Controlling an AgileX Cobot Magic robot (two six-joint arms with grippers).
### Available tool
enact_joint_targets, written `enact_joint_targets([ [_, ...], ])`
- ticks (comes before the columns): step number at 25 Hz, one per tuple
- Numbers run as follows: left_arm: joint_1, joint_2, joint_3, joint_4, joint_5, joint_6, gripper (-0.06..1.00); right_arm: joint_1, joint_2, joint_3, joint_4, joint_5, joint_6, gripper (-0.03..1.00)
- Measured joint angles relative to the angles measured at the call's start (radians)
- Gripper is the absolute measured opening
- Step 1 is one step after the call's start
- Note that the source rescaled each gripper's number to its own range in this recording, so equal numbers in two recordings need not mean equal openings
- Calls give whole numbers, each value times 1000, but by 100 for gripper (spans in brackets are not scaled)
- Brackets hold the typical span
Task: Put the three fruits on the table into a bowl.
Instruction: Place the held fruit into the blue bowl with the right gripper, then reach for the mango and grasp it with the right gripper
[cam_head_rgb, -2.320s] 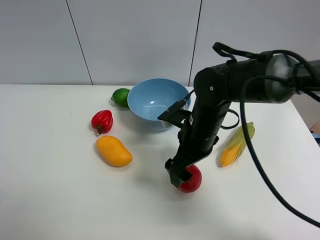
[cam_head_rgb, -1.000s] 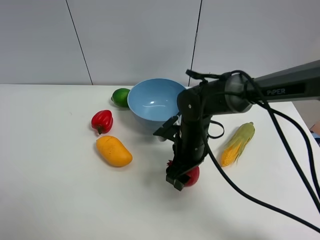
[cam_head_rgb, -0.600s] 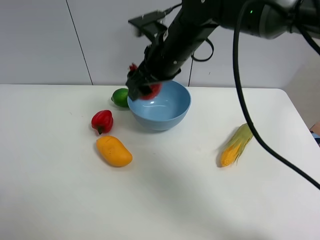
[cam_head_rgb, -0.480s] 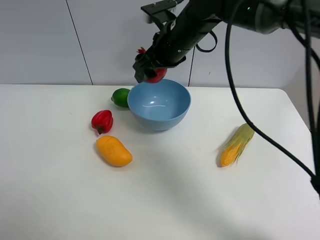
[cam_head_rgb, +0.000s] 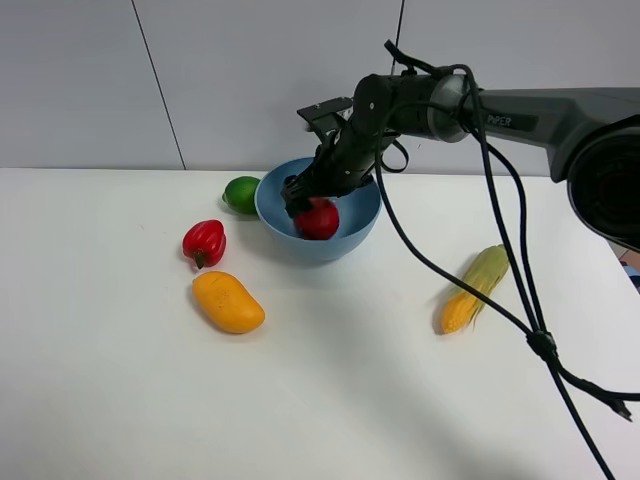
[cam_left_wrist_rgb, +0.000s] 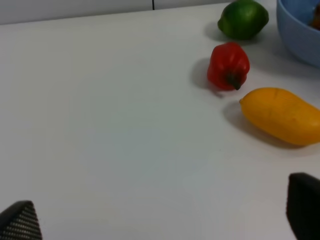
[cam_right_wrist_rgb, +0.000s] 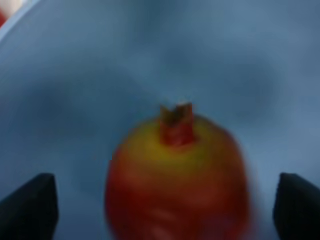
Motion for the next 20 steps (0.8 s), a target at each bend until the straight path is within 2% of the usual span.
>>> enact_joint_targets([
  [4,0,0,0,0,0,0,100,0,-14,0,2,0,87,71],
  [9,0,0,0,1,0,0,100,25,-100,0,46,7,80,72],
  [14,0,0,0,1,0,0,100,143,-160,-3,58,8,1,72],
  [20,0,0,0,1,0,0,100,302,-144,-3,88,-23,-5,72],
])
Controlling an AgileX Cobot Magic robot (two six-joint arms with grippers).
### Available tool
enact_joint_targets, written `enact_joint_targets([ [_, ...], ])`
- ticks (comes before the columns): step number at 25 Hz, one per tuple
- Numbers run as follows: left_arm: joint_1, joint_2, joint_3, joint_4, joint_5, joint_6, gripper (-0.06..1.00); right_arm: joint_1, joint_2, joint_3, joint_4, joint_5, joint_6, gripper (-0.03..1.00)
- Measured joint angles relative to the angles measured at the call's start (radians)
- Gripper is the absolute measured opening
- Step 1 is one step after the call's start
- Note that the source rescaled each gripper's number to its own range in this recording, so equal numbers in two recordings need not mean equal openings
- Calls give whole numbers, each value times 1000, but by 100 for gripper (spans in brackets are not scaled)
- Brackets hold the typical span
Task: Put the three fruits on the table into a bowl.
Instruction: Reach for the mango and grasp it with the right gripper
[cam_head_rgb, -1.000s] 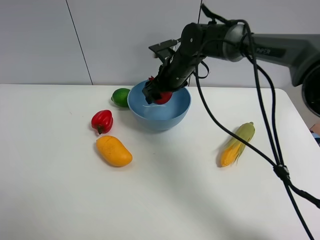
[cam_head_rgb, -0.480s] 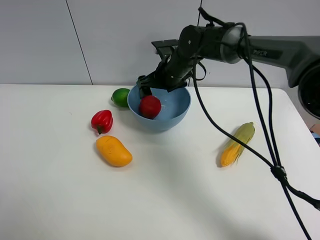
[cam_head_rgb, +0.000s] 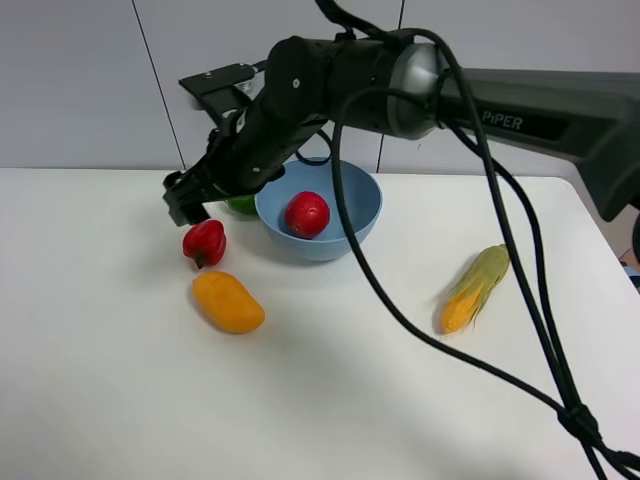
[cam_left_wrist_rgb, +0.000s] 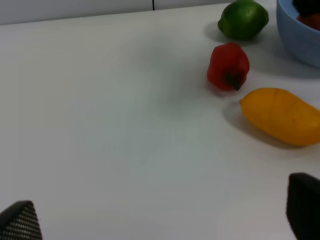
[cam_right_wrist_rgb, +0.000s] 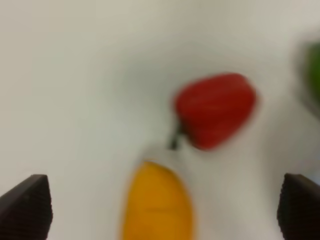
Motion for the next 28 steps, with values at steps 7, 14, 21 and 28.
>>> enact_joint_targets([
  [7,0,0,0,0,0,0,100,37,119,0,39,-44,129,93],
  [14,0,0,0,0,0,0,100,37,215,0,40,-45,200,96],
  [21,0,0,0,0,0,0,100,37,283,0,37,-18,227,96],
  [28,0,0,0,0,0,0,100,37,313,-2,32,-21,287,16],
])
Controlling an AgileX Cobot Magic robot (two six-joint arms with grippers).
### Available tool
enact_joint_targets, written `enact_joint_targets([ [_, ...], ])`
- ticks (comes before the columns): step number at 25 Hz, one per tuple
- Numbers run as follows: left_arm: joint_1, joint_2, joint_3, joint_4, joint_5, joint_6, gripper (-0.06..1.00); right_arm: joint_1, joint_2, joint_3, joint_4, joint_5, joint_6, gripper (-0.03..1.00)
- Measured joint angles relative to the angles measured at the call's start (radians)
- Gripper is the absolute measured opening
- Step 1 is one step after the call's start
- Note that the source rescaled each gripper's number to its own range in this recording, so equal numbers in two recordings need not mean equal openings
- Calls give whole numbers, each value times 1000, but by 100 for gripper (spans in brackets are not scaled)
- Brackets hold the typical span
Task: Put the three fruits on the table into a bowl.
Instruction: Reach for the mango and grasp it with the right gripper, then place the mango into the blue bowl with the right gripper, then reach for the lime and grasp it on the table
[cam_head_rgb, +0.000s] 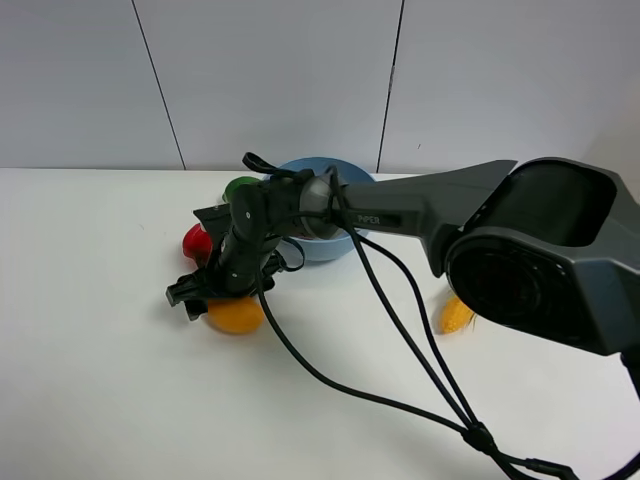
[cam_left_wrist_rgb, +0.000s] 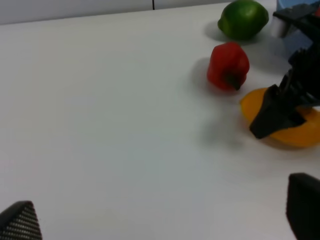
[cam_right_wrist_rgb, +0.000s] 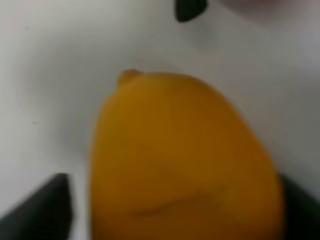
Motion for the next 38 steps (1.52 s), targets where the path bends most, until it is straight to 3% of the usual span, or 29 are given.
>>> enact_joint_targets([
  [1,0,0,0,0,0,0,100,0,2,0,1,-2,13,0],
  [9,0,0,0,0,0,0,100,0,-73,-60,-23,23,54,2],
  [13,0,0,0,0,0,0,100,-11,-195,-182,-153,53,44,2],
  [21,0,0,0,0,0,-5,100,-212,-261,-208,-338,297,-60,2],
  [26,0,0,0,0,0,0,100,-264,-256,-122,-338,286,-167,2],
  [29,0,0,0,0,0,0,100,-267,-256,-70,-356,227,-153,32],
  [31,0,0,0,0,0,0,100,-267,-256,-53,-377,201,-130,43],
  [38,0,0,0,0,0,0,100,-268,-321,-43,-400,186,-114,48],
])
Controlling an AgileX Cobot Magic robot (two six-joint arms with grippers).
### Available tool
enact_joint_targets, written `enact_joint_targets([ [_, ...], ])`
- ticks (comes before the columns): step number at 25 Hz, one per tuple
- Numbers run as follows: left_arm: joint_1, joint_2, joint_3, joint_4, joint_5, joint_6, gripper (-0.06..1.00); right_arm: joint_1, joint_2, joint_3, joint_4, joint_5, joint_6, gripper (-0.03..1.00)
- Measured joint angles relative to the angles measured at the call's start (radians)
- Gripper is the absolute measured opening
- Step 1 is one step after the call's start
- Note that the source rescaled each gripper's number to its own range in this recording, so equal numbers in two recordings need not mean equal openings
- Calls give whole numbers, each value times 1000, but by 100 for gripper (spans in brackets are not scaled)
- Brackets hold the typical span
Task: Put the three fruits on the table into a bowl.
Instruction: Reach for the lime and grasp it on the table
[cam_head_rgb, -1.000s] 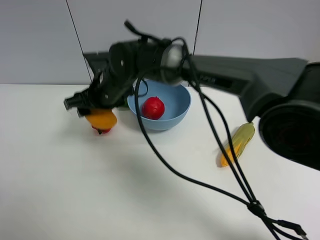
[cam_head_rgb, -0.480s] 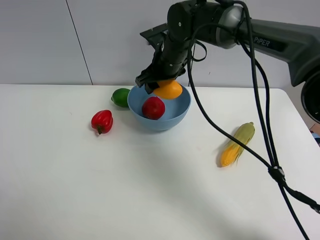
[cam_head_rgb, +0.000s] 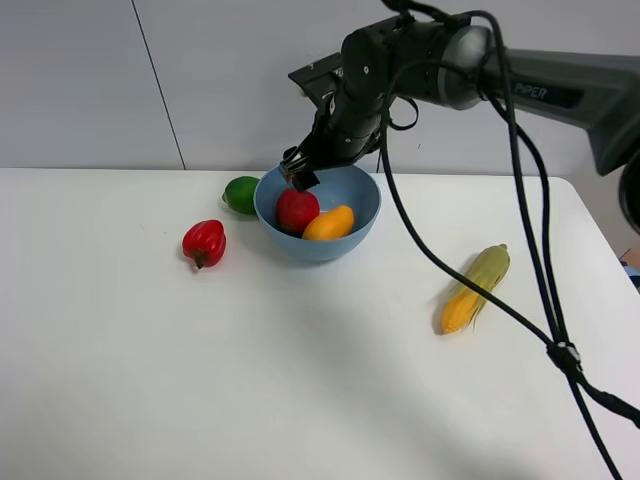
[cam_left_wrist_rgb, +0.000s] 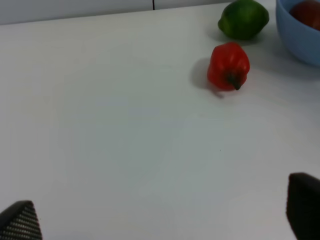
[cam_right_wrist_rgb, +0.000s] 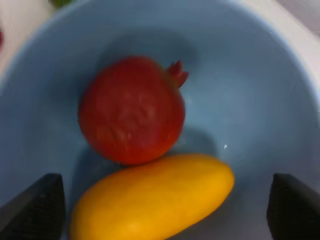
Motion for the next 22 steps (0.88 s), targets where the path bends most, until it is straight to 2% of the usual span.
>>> enact_joint_targets([
  [7,0,0,0,0,0,-5,100,-51,-382,5,-4,-2,49,48],
  [11,0,0,0,0,0,0,100,-186,-659,92,-48,-5,107,48],
  [14,0,0,0,0,0,0,100,-326,-877,250,-67,-5,119,48],
  [19,0,0,0,0,0,0,100,-590,-1286,618,-62,5,123,48],
  [22,0,0,0,0,0,0,100,-678,-1566,826,-54,38,123,48],
])
